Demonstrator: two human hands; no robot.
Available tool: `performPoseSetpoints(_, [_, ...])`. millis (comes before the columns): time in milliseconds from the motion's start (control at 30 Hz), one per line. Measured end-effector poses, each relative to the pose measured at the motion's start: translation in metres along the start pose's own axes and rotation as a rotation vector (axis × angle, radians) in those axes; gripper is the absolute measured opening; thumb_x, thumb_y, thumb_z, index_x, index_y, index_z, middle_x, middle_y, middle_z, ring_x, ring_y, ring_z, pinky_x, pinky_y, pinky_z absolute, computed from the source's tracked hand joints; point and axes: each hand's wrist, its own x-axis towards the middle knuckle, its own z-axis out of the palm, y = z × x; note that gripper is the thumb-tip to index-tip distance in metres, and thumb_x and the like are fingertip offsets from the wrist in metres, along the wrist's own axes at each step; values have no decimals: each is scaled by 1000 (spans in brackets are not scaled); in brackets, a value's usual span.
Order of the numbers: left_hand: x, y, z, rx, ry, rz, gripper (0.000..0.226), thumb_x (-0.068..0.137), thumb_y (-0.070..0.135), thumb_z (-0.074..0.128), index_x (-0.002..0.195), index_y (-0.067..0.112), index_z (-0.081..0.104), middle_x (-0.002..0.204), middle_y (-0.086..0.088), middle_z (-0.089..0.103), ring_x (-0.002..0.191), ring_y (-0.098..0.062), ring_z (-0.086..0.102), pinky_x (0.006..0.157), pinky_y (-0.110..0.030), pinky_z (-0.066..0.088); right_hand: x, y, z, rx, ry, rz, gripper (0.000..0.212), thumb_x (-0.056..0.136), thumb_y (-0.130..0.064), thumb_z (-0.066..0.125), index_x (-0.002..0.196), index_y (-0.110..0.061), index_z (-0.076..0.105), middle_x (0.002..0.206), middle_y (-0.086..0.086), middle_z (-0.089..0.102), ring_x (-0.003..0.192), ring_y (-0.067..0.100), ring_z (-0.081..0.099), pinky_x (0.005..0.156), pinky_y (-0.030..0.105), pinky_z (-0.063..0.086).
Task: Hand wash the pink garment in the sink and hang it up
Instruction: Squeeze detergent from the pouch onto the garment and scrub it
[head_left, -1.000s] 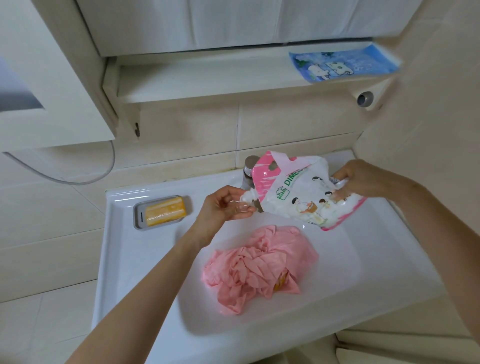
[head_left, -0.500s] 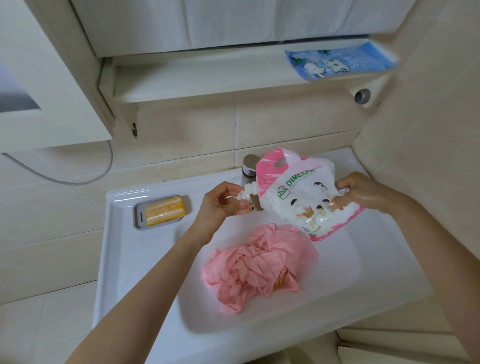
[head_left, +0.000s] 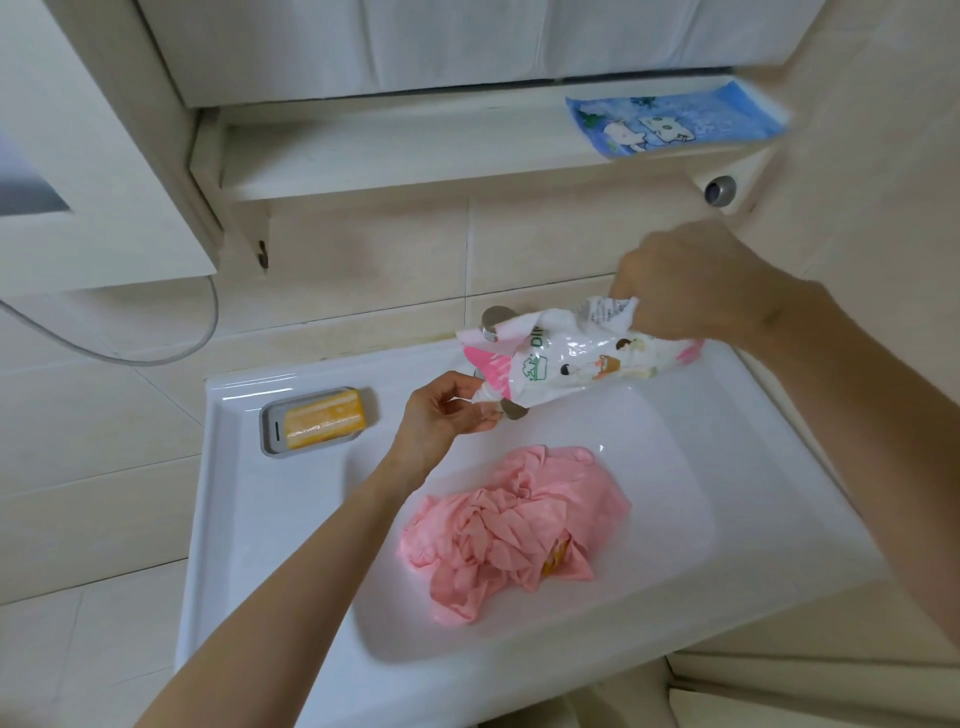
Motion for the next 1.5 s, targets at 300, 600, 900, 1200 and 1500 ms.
performPoseSetpoints(300, [0, -1, -5, -39, 32, 11, 12, 84, -12, 60, 89, -3, 55, 64, 10, 65, 73, -20, 72, 75, -23, 55, 15, -26, -39, -194, 48, -159, 19, 84, -9, 49, 75, -20, 37, 66, -1, 28, 71, 22, 36, 54, 25, 19])
performPoseSetpoints(600, [2, -5, -5, -44, 60, -25, 16, 85, -15, 58, 84, 1, 54, 87, -14, 51, 74, -23, 71, 74, -23, 56, 19, -30, -44, -267, 26, -215, 35, 83, -8, 51, 61, -19, 27, 63, -1, 31, 56, 18, 32, 48, 24, 15])
performPoseSetpoints(900, [1, -1, -6, -111, 14, 16, 17, 85, -15, 56, 94, 0, 58, 81, -10, 58, 80, -28, 71, 80, -28, 56, 16, -13, -41, -125, 10, -136, 26, 79, -8, 52, 59, -17, 38, 61, -1, 39, 54, 14, 33, 49, 23, 17])
performPoseSetpoints(1200, [1, 3, -7, -161, -2, 48, 19, 86, -13, 56, 97, 2, 61, 87, -10, 68, 87, -34, 70, 83, -32, 56, 21, 9, -25, 92, -22, -72, 15, 74, -6, 56, 71, -19, 62, 60, -2, 45, 56, 14, 37, 50, 24, 19])
performPoseSetpoints(1500, [0, 6, -10, -177, 14, 56, 21, 85, -13, 57, 93, 6, 61, 80, -1, 71, 88, -33, 70, 81, -30, 56, 31, 26, 0, 308, -138, 13, 34, 76, -17, 72, 108, -30, 71, 72, -9, 52, 73, 17, 50, 53, 25, 27])
